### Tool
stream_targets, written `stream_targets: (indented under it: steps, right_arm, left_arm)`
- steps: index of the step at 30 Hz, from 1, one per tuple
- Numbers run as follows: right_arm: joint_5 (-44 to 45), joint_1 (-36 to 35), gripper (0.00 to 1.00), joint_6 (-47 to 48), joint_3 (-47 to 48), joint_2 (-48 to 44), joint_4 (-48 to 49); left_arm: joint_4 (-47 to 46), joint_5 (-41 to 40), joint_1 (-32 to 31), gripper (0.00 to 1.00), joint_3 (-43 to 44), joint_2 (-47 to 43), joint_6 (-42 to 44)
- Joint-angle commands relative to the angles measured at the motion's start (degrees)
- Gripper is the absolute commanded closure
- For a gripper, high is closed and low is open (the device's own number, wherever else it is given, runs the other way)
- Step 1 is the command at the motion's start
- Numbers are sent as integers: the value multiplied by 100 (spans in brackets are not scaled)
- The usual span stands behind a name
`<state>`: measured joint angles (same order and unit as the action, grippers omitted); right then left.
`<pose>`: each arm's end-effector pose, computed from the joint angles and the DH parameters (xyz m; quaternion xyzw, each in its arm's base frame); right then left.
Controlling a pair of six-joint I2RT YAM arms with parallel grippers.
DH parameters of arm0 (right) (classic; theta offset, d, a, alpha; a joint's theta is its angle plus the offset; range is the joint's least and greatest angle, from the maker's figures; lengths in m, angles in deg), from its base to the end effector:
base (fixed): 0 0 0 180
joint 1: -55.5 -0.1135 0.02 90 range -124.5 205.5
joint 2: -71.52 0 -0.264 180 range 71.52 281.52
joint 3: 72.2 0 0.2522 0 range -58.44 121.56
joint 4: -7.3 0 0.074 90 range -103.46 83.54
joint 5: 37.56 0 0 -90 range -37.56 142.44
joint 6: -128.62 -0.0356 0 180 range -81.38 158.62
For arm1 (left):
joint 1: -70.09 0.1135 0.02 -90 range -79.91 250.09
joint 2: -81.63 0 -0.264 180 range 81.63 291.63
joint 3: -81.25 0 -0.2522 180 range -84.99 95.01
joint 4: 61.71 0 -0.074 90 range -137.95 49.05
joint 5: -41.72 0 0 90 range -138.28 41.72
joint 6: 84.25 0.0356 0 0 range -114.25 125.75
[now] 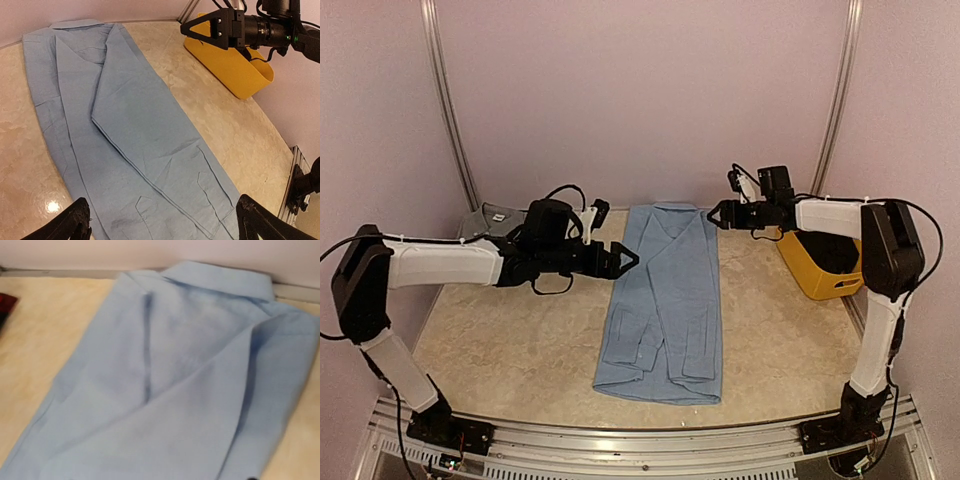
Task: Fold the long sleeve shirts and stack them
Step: Move the rectangle-folded shirt to the center of the board.
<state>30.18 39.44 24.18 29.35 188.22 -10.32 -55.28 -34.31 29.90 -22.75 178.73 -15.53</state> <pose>0.4498 0.1435 0.2256 -0.1046 0.8600 0.2871 0.4088 0.2879 -0.2545 0.2345 0.2016 0.8268 -0.3524 0.3893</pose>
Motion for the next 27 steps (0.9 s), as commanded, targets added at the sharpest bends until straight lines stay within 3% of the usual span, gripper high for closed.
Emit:
stream_targets:
  steps: [1, 8, 16, 23, 27]
  right_arm:
    - [-3, -442, 32, 367, -1592, -1346, -5]
    - [1165, -2059, 35, 254, -3723, -3771, -669]
    - [1501, -3681, 37, -1279, -6080, -6212, -257]
    - [2179, -4356, 36, -1334, -6055, -6215, -1058]
    - [2245, -4542, 36, -1127, -5745, -5923, -1441]
  left_arm:
    - [210, -97, -147, 6, -925, -915, 669]
    - [224, -1720, -1653, 8, -1968, -2089, 2034]
    - [1483, -1962, -2508, 15, -1628, -2532, 2494]
    - [3095, -1972, -2837, 10, -857, -1624, 3820]
    - [3372, -1891, -2828, 8, -755, -892, 4184]
